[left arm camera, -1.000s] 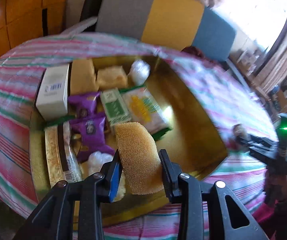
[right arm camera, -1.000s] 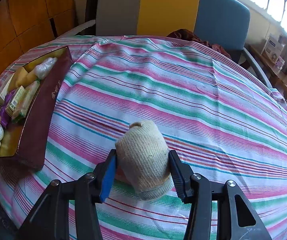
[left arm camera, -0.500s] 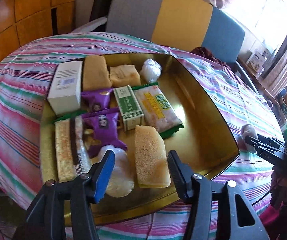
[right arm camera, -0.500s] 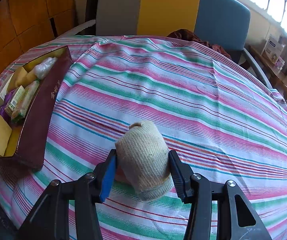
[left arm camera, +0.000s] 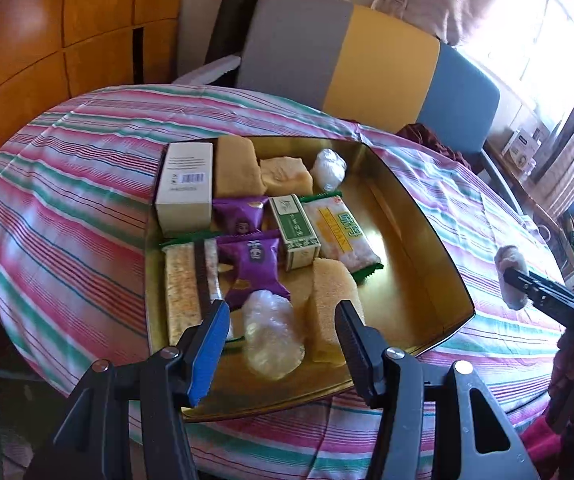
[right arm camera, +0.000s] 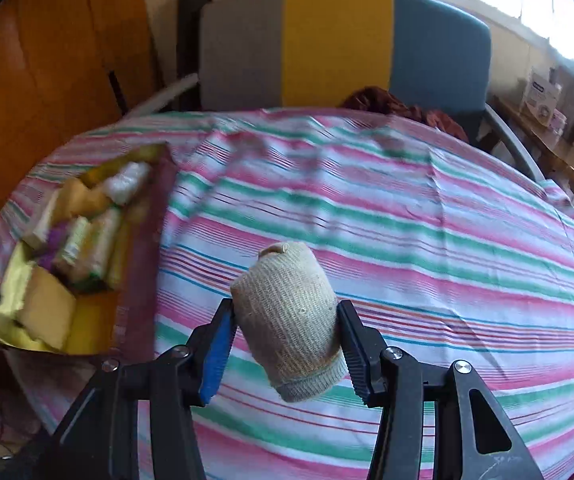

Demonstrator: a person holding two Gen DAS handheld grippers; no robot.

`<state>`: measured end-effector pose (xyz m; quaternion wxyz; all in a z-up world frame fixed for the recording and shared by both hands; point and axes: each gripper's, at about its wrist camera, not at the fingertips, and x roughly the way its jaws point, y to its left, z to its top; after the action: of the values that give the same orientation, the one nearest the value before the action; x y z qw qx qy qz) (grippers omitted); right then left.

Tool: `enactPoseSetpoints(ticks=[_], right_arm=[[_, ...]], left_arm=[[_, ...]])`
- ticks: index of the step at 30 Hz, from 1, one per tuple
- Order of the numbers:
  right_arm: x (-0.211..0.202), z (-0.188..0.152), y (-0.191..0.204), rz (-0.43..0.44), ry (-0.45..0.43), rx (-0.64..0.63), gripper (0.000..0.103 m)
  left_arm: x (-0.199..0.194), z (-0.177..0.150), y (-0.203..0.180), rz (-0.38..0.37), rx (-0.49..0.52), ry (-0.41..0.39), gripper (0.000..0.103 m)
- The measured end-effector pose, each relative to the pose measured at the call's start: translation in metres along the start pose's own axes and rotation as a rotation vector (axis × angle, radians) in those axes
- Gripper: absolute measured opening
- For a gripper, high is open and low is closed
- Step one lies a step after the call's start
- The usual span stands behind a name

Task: Organize objects
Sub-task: 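Carry the white knit roll into the gold tray and release it with the right gripper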

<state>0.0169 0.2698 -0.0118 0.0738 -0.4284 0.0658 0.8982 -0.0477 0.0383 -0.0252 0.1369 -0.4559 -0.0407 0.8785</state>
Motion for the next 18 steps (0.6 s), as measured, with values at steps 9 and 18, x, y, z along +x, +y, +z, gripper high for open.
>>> enactPoseSetpoints(ticks=[9, 18], right_arm=[[-0.013, 0.015, 0.135, 0.196, -0.022, -0.178, 0.052], [0.063, -0.003, 0.197, 0.137, 0.216, -0.279, 0.053]], left_arm=[[-0.014, -0.002, 0.019, 0.010, -0.042, -0.044, 0.055], [-0.008, -0.010, 0.037, 0.012, -0.080, -0.018, 0.055]])
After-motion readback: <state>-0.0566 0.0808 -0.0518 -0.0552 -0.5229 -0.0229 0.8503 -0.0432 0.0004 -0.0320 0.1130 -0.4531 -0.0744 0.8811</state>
